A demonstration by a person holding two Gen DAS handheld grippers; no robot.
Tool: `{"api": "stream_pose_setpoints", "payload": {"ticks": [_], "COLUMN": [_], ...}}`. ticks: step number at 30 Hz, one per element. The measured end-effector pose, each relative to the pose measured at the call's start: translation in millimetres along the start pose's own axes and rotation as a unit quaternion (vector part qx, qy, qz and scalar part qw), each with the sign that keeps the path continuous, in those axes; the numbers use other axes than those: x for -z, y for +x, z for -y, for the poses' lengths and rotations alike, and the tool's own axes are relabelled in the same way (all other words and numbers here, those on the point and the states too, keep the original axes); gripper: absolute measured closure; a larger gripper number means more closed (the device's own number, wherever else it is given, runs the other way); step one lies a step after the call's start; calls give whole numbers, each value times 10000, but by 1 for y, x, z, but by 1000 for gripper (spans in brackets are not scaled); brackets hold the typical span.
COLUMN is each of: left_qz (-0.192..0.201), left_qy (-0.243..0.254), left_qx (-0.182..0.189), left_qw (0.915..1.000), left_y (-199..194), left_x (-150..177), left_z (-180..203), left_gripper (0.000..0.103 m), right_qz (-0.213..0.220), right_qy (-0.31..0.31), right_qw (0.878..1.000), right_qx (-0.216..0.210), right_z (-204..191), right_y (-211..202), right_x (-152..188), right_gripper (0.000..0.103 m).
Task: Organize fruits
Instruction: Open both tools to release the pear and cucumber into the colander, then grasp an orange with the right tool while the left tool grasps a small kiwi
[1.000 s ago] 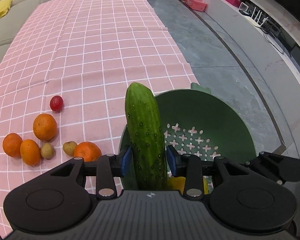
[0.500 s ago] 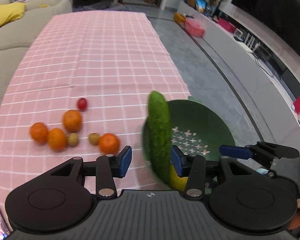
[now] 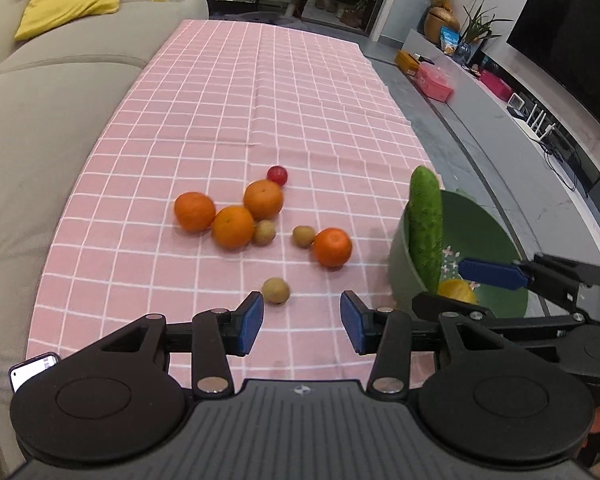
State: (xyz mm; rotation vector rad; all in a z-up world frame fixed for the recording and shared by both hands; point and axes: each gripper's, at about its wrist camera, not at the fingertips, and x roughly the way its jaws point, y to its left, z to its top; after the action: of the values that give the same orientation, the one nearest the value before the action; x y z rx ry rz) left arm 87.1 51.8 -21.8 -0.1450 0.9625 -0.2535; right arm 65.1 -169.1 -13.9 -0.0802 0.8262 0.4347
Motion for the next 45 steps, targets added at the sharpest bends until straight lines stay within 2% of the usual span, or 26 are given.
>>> {"api": "stream_pose_setpoints", "payload": {"ticks": [7, 10, 12, 18, 21, 29, 38, 41, 45], "left_qz": [-104, -242, -311, -403, -462, -541, -605, -575, -519], "left_qy": [105, 165, 168, 198, 183, 161, 222, 221, 194], "left_qx": [68, 116, 116, 200, 222, 294, 260, 273, 211], "left_qw": [9999, 9995, 9993, 9988, 9985, 9980, 9976, 9977, 9982], "left_y": [18, 33, 44, 73, 85, 105, 114, 114, 111], "left_x": [6, 7, 7, 4, 4, 10, 8, 9, 8], "left_z": [-7, -10, -12, -17, -21, -29, -30, -30, -31], "left_gripper": [51, 58, 59, 61, 62, 62, 74, 75, 75], "right_qz": [-242, -293, -323, -631, -902, -1351, -1467, -1488, -1473], "right_qy": [-749, -1168, -1436, -2325, -2577, -2703, -2691, -2638, -2554], "right_qw": [9969, 9927, 9891, 9706, 9620, 9533, 9519, 9530, 9555], "right_qx": [7, 13, -5, 3, -9, 12, 2, 25, 50], "right_z": [-12, -15, -14, -18, -18, -9, -9, -8, -8], "right_y": [25, 38, 48, 82, 104, 145, 164, 168, 166], "right_x": [-9, -16, -21, -31, -34, -35, -33, -33, -33], "right_gripper": [52, 53, 56, 57, 58, 58, 58, 62, 63]}}
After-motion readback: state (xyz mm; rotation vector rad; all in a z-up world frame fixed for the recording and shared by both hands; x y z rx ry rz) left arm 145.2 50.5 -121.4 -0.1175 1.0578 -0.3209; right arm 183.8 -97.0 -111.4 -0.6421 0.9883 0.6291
